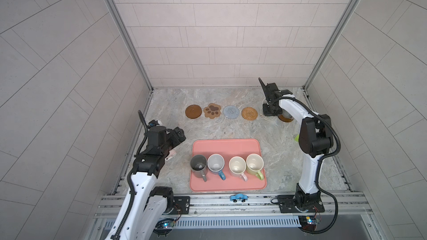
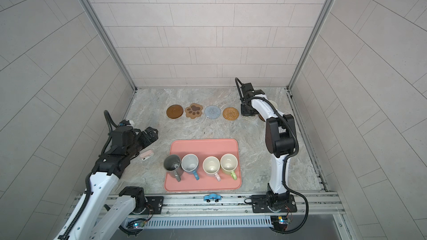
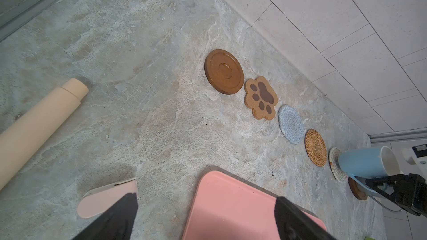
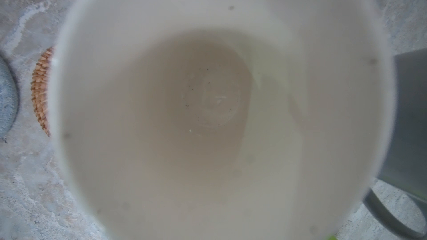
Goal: Place cups on coasters
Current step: Place the cup on the coaster.
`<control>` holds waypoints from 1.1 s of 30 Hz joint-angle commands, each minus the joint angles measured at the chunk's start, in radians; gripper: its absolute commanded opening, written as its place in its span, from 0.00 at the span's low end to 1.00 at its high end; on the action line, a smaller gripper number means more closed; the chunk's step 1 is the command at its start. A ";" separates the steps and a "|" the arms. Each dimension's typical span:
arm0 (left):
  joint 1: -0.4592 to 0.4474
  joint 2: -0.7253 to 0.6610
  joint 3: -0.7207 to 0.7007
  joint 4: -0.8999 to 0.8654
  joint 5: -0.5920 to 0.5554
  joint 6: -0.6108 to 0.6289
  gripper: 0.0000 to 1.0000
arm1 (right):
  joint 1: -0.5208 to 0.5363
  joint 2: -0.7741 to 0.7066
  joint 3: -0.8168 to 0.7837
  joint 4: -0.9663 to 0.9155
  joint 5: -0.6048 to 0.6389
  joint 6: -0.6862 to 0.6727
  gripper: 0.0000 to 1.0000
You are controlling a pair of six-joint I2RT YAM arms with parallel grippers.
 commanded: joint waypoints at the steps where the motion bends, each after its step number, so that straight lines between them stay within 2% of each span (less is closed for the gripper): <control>1: -0.001 -0.012 -0.007 -0.013 -0.017 -0.003 1.00 | -0.019 -0.013 0.015 0.036 -0.016 -0.044 0.00; 9: -0.003 -0.017 -0.009 -0.016 -0.020 -0.003 1.00 | -0.034 -0.015 -0.006 0.048 -0.058 -0.092 0.00; 33: -0.002 -0.031 -0.011 -0.026 -0.023 -0.006 1.00 | -0.046 0.002 -0.041 0.042 -0.044 -0.136 0.01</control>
